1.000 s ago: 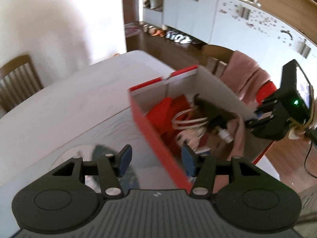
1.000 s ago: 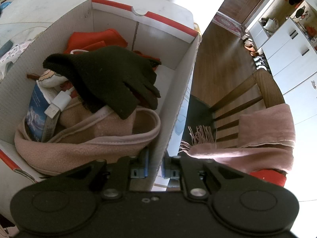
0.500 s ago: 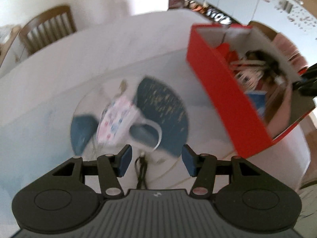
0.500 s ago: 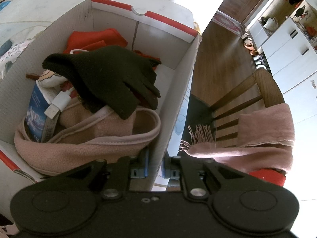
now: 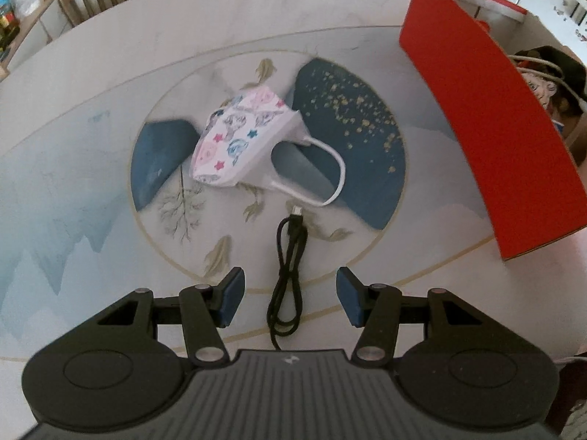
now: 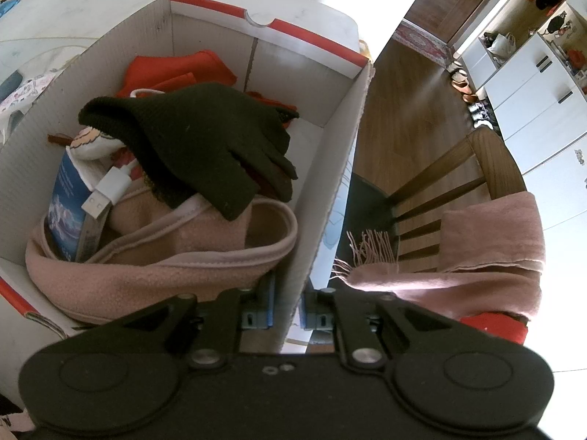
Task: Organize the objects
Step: 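Move the left gripper to the mat and grasp the black USB cable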
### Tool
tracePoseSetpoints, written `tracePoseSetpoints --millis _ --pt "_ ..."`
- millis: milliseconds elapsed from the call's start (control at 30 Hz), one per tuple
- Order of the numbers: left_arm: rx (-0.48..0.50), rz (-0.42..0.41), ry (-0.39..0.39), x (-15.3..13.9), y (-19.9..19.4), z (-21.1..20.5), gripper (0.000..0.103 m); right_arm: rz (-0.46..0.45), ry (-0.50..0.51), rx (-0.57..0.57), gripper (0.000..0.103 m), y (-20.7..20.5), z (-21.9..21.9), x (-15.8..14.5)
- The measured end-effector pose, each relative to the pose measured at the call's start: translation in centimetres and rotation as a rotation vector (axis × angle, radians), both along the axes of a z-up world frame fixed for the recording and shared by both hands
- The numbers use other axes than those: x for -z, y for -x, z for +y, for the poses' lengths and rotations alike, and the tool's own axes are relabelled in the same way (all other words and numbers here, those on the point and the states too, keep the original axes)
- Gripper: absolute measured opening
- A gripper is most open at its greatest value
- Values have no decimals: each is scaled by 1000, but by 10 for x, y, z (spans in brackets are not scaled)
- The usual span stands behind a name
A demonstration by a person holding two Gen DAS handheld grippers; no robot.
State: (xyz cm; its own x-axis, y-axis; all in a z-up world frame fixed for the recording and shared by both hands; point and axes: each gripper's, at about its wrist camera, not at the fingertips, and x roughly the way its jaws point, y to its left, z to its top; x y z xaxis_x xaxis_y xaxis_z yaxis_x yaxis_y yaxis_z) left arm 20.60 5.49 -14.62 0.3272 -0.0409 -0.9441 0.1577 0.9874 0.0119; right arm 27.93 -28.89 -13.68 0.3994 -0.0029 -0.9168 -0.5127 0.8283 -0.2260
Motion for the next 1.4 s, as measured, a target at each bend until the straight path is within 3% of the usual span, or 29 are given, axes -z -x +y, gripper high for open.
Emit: tracePoseSetpoints --millis 100,233,533,800,1400 --pt "-9 3 3 4 0 2 49 0 1 -1 11 0 0 0" --pt "-13 14 9 8 -1 2 34 0 1 0 11 0 0 0" --pt "-17 34 6 11 0 -2 18 0 1 0 11 0 1 0" --pt "-19 34 -15 6 3 -8 13 -1 2 -1 11 -1 0 1" --pt "70 -103 91 -100 -4 -51 12 -2 0 3 11 -3 -3 1"
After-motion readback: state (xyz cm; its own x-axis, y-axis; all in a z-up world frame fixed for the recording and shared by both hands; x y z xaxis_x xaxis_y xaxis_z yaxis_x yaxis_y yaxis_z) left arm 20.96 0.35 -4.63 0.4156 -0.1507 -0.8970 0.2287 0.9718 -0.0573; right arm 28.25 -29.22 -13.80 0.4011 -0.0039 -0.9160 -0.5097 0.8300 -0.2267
